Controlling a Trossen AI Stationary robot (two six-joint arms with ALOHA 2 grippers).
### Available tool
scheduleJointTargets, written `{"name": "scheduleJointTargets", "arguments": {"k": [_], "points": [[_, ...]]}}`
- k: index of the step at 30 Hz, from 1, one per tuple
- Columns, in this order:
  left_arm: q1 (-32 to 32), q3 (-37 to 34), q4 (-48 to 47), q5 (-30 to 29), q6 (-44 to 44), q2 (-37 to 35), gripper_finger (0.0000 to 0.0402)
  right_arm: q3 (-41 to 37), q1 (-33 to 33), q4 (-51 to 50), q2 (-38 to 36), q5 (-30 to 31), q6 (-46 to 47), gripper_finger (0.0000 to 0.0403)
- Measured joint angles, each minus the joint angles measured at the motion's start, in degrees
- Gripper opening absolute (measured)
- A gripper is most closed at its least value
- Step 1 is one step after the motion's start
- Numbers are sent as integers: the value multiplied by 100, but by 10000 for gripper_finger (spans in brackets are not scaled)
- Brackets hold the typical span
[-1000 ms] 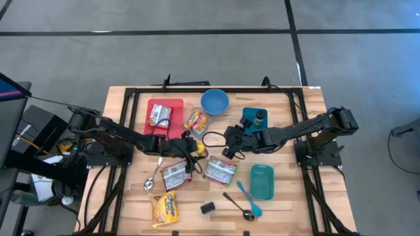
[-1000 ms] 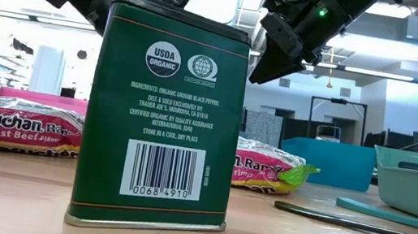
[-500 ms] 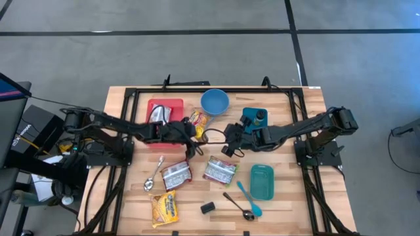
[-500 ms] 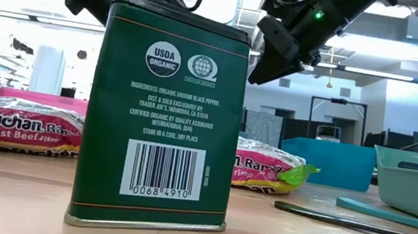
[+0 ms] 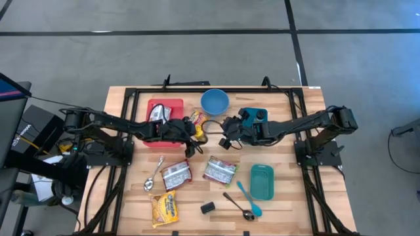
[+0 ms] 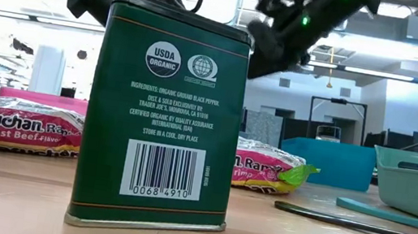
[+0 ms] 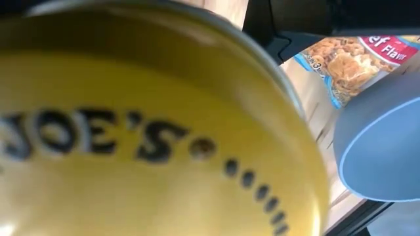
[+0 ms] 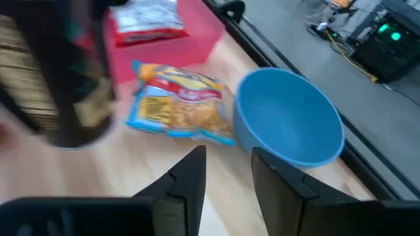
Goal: Pick & Place Food Item
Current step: Put the yellow seasoning bottle into the blue bin
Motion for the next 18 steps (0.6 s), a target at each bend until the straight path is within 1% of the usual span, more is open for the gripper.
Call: {"name": "scheduleJointTargets", "arguments": {"k": [6, 9, 13, 18], "points": [[0, 0, -45, 3, -1, 2, 214, -765, -165, 1073, -2, -421, -21, 116], [2, 0, -55, 259, 0, 2, 214, -1025, -163, 1531, -2, -687, -37, 116], [-13, 0, -63, 688, -2, 4, 214, -1089, -117, 1804, -2, -1037, -126, 116], [-13, 0, -173, 881, 23, 4, 215, -1089, 67, 2151, -7, -1353, -349, 116]]}}
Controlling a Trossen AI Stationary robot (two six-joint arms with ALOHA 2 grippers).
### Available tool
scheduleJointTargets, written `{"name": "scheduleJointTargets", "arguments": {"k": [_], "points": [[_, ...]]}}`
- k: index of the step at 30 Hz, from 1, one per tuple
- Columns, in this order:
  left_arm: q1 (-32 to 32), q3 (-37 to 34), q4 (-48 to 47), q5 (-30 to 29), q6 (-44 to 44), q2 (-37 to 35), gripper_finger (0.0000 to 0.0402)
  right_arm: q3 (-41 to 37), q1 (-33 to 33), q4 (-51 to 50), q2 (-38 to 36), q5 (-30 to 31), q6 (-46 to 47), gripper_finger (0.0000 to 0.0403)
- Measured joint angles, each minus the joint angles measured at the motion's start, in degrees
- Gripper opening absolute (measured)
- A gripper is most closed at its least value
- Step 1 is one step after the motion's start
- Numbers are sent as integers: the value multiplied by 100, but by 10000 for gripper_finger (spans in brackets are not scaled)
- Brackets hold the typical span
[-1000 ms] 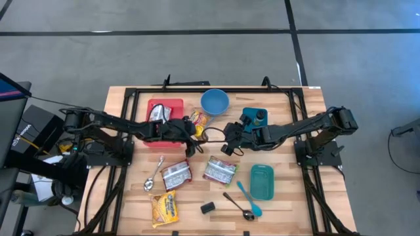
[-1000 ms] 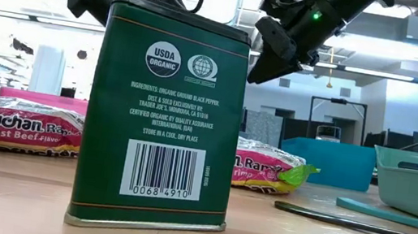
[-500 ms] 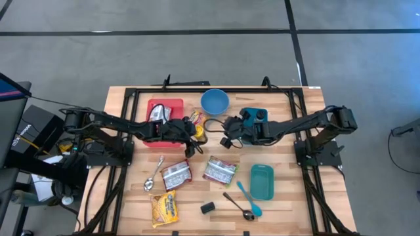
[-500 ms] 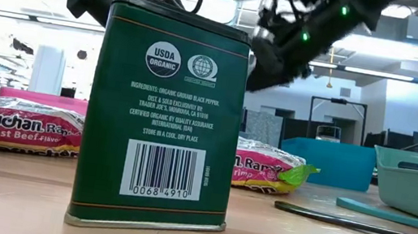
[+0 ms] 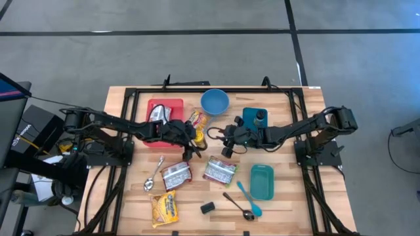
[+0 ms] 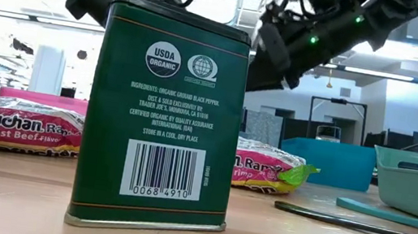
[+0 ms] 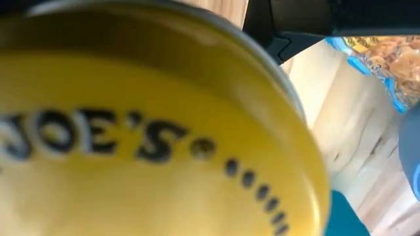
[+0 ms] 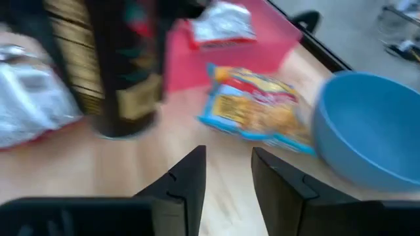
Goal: Pick & Place Food Item
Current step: Put the yellow seasoning bottle into the blue bin
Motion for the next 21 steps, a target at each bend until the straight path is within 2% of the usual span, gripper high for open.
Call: {"name": "scheduleJointTargets", "arguments": {"k": [11, 17, 21], "points": [[0, 0, -152, 163, 108, 2, 216, 4, 223, 472, -2, -31, -91, 116], [-20, 0, -149, 165, 352, 2, 216, 4, 173, 574, -2, -413, 87, 116], [-39, 0, -147, 164, 427, 2, 216, 4, 115, 1010, -2, -566, 167, 116]]}}
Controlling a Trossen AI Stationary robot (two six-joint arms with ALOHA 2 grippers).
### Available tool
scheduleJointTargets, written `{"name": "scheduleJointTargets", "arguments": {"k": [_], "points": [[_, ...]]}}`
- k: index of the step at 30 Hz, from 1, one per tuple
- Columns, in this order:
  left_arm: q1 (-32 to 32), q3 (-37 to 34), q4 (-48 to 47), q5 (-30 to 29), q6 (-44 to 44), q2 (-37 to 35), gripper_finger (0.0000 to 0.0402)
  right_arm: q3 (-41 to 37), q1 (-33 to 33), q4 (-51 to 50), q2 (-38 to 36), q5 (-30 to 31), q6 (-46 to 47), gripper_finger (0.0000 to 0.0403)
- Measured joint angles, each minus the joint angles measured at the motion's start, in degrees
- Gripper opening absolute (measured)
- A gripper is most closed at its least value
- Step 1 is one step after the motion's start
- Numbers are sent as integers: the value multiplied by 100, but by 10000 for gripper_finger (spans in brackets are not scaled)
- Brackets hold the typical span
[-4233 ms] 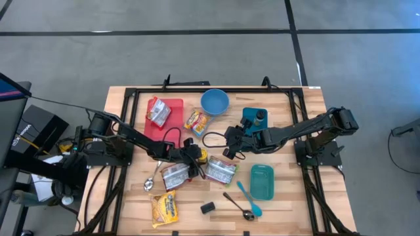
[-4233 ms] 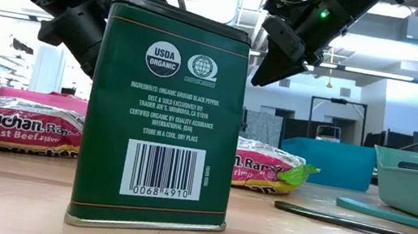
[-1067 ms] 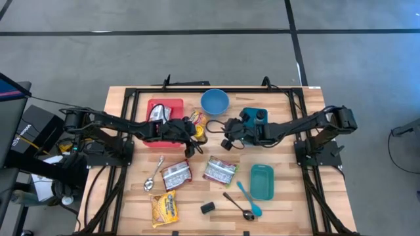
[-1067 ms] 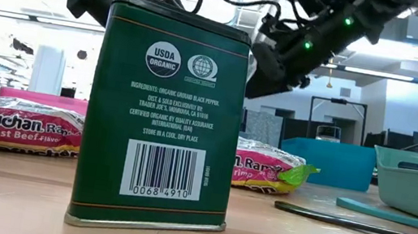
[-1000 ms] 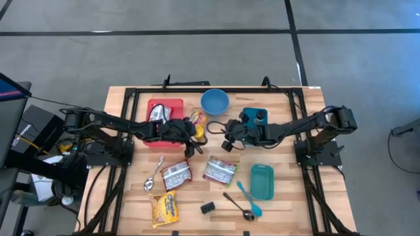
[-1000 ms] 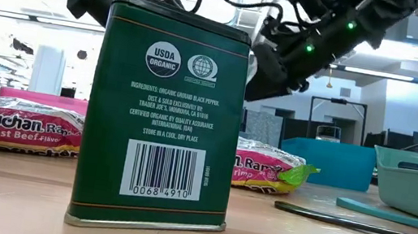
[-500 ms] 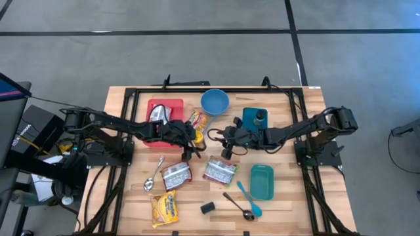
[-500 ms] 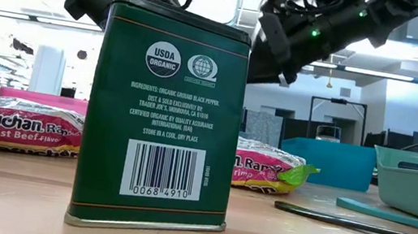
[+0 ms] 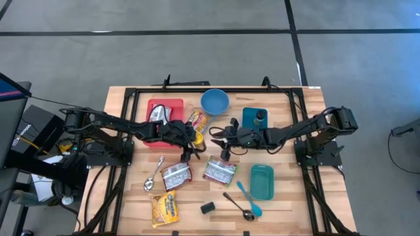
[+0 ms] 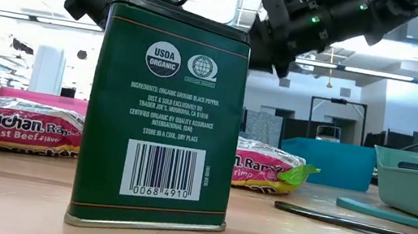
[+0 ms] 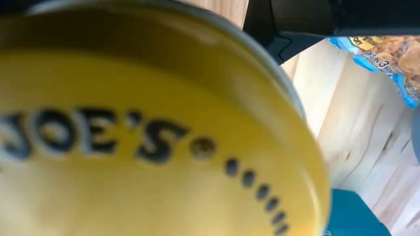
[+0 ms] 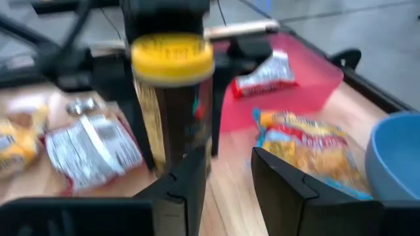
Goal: Pick & Place Food Item
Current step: Put the yellow seasoning bottle into the blue bin
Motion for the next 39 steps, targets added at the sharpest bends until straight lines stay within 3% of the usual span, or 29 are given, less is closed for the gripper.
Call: {"name": "scheduleJointTargets", "arguments": {"k": [13, 17, 27, 39], "points": [[0, 0, 16, -4, 2, 0, 216, 4, -28, 375, -2, -659, 335, 126], [0, 0, 99, -4, 2, 0, 216, 4, -28, 399, -2, -924, 143, 152], [0, 0, 193, -4, 2, 0, 216, 9, -28, 754, 44, -928, -311, 263], [-101, 0, 638, -9, 22, 2, 216, 4, -104, 786, 48, -933, -424, 276]]}}
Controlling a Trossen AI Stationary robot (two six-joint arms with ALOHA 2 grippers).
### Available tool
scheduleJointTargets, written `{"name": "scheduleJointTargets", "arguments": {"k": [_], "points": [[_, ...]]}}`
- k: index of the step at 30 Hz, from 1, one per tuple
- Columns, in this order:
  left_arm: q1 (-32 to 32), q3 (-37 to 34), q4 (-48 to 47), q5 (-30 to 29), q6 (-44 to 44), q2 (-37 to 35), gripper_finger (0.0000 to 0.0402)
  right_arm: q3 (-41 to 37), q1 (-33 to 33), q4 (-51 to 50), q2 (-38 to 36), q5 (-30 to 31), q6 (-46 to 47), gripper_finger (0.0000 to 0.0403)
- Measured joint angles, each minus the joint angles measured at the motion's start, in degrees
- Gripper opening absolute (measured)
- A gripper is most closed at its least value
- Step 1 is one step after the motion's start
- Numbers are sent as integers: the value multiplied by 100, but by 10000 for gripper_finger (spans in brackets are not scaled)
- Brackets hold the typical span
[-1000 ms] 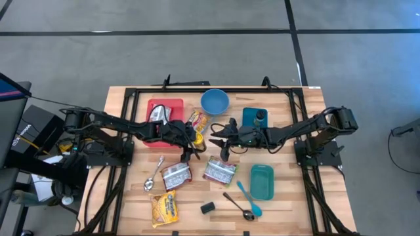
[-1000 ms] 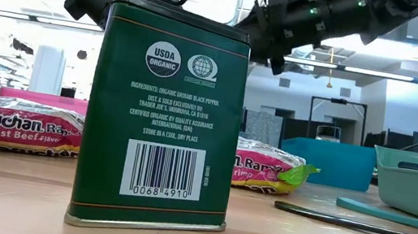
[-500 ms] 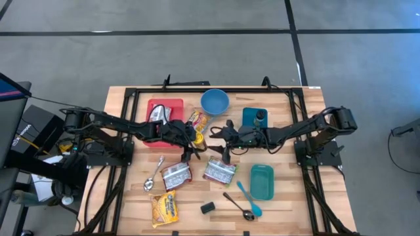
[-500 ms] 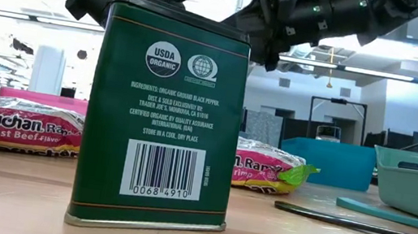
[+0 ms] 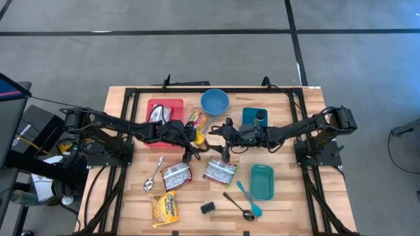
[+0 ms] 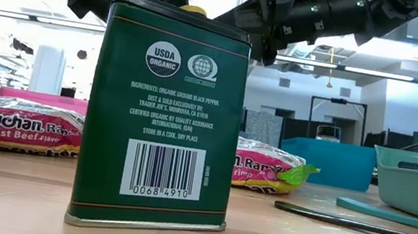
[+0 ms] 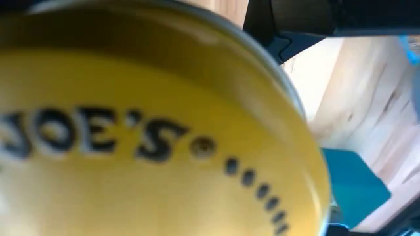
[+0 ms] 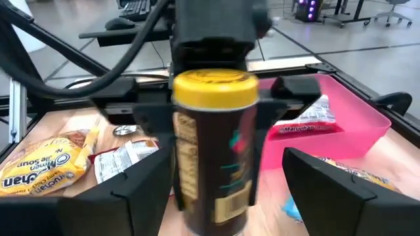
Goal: Pick & Place Food Item
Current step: Put the yellow seasoning bottle into the blue bin
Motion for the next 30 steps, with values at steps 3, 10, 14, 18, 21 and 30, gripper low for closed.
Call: {"name": "scheduleJointTargets", "arguments": {"k": [3, 10, 14, 18, 21, 30], "points": [[-38, 0, 88, 2, 2, 0, 216, 0, -4, 105, 0, -186, 15, 276], [-117, 0, 324, 0, 2, 0, 216, 0, 2, 152, 2, -299, 17, 276], [-117, 1, 403, 0, -15, 62, 216, 0, -2, 169, 2, -300, 17, 276], [-117, 96, 627, 2, -18, 429, 216, 0, 2, 160, 2, -303, 23, 276], [-117, 304, 549, 1, -2, 737, 216, 0, 2, 50, 2, -303, 141, 276], [-115, 474, 591, 2, -17, 868, 216, 0, 2, -179, 2, -305, 184, 276]]}}
